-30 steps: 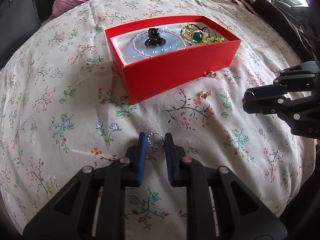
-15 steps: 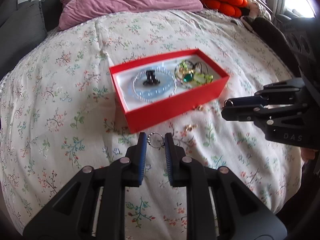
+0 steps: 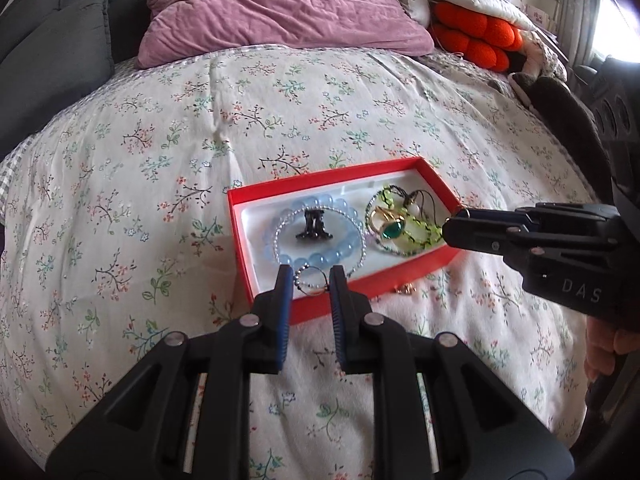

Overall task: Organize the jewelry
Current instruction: 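Carry the silver ring and gold ring over the red box with both tools, then open both tools to drop the two rings into the box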

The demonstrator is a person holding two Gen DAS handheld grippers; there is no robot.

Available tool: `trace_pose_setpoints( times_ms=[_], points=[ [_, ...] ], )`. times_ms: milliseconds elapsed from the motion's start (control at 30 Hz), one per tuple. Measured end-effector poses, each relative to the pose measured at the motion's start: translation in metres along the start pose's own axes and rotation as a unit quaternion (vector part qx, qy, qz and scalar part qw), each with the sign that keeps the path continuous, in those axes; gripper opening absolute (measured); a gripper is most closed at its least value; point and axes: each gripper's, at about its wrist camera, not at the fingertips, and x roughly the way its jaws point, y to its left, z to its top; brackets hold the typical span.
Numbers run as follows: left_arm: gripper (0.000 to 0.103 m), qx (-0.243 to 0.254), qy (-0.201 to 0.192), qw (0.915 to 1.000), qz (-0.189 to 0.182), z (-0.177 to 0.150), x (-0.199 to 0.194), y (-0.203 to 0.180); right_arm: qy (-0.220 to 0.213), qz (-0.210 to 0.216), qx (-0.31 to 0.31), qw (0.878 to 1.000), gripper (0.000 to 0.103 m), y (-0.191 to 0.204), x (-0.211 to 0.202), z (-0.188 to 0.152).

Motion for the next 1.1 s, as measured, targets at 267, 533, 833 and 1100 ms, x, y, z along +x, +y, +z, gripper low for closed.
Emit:
trace_pose_setpoints(
  times_ms=[267, 533, 833, 1100],
  points=[
    [0.020, -0.011, -0.001, 0.9999, 0.013, 0.006, 0.011, 0.000, -0.003, -0.012, 0.004, 1.000, 0.015, -0.001, 0.013, 0.008],
    [0.020, -0.006, 0.002, 0.9998, 0.017, 0.007, 0.014, 0.000, -0.004, -0.022, -0.001, 1.000, 0.015, -0.003, 0.018, 0.009],
    [0.030, 0.004, 0.002, 0.9996, 0.027, 0.007, 0.007, -0.002, 0.007, -0.021, -0.006, 1.000, 0.023, -0.003, 0.015, 0.009],
    [0.052, 0.008, 0.004, 0.9994, 0.034, 0.000, -0.007, 0.000, -0.010, -0.019, -0.011, 1.000, 0.060, 0.002, -0.001, 0.005]
  ],
)
